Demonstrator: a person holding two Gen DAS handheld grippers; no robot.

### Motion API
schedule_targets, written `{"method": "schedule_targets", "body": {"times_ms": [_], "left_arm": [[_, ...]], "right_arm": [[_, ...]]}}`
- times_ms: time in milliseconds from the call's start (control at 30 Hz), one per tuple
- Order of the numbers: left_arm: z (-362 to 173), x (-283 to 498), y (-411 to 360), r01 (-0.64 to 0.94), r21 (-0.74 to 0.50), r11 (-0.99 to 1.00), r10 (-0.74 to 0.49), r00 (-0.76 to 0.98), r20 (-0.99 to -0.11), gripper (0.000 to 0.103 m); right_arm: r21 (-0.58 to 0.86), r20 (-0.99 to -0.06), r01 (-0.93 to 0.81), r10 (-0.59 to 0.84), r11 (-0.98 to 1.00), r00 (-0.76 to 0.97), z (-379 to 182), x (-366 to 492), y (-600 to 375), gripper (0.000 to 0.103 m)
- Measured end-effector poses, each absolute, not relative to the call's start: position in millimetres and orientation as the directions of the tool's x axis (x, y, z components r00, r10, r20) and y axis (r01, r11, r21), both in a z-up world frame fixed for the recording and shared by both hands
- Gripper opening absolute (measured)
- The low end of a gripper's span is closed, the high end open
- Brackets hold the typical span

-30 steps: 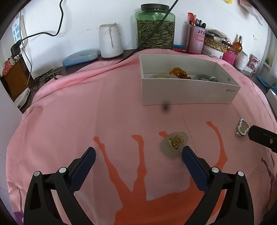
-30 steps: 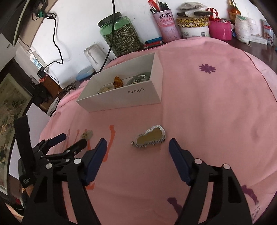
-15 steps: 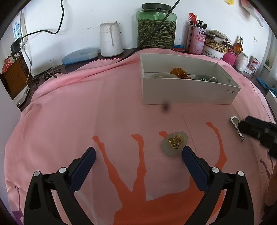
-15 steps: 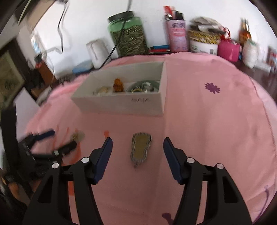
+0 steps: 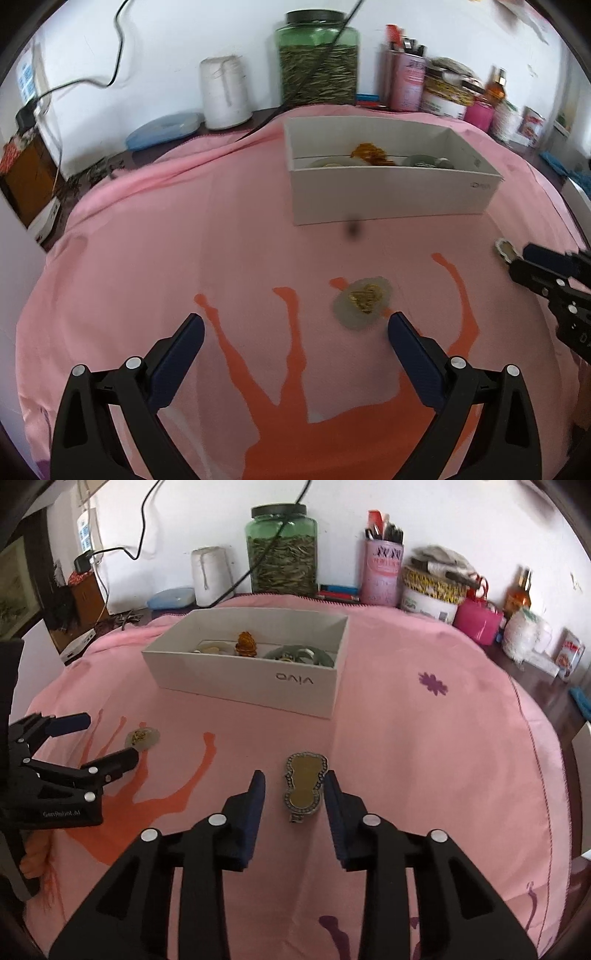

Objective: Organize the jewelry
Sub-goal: 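Grasp the jade pendant with gold inlay with the left gripper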

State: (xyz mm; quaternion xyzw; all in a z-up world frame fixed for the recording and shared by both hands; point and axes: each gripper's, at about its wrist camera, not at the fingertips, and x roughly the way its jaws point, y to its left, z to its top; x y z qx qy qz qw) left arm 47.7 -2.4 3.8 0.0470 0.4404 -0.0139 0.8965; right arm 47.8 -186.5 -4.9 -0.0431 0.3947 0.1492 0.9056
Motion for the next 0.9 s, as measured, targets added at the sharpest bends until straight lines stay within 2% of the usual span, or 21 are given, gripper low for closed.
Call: {"method": "schedule_targets", "body": {"times_ms": [100, 133, 167, 267, 333, 367, 400, 433, 567, 700, 900], "left_arm": [[8, 45, -8, 0.089, 0.076, 0.993, 0.002, 0.637, -0.771, 0.096], [8, 45, -9, 0.096, 0.069, 0.993, -0.008, 0.637, -0.771, 0.094], [8, 47, -11, 0.105, 0.060, 0.993, -0.020, 0.632, -0.774, 0.088], [4, 53, -15, 0.128, 0.040, 0.991, -0.047, 0.611, -0.790, 0.074], [5, 53, -16, 0.140, 0.024, 0.990, -0.068, 0.614, -0.786, 0.063], [6, 53, -17, 0.149, 0.017, 0.989, -0.079, 0.615, -0.785, 0.051], [7, 52, -18, 0.158, 0.018, 0.987, -0.084, 0.619, -0.781, 0.035], [7, 50, -20, 0.177, 0.023, 0.984, -0.093, 0.621, -0.778, 0.031], [7, 37, -24, 0.214, 0.070, 0.974, -0.083, 0.630, -0.772, 0.030], [7, 29, -17, 0.217, 0.024, 0.976, -0.115, 0.605, -0.788, 0.031], [7, 30, -16, 0.205, 0.017, 0.979, -0.114, 0.610, -0.784, 0.034]], "right_arm": [[0.062, -0.706, -0.285, 0.244, 0.957, 0.665, 4, 47, -192, 0.034], [0.081, -0.698, -0.273, 0.250, 0.959, 0.671, 7, 48, -196, 0.038], [0.093, -0.693, -0.263, 0.252, 0.960, 0.676, 9, 48, -199, 0.045], [0.106, -0.676, -0.241, 0.248, 0.965, 0.694, 14, 47, -205, 0.051], [0.101, -0.671, -0.244, 0.248, 0.964, 0.699, 16, 46, -204, 0.051], [0.099, -0.670, -0.247, 0.248, 0.964, 0.700, 17, 45, -204, 0.051], [0.096, -0.669, -0.250, 0.249, 0.963, 0.700, 17, 45, -203, 0.051], [0.092, -0.669, -0.253, 0.248, 0.963, 0.700, 17, 45, -203, 0.051], [0.094, -0.673, -0.247, 0.244, 0.965, 0.698, 16, 45, -205, 0.051], [0.105, -0.674, -0.247, 0.251, 0.963, 0.694, 15, 45, -207, 0.051], [0.097, -0.689, -0.274, 0.263, 0.957, 0.675, 12, 45, -200, 0.051]]}}
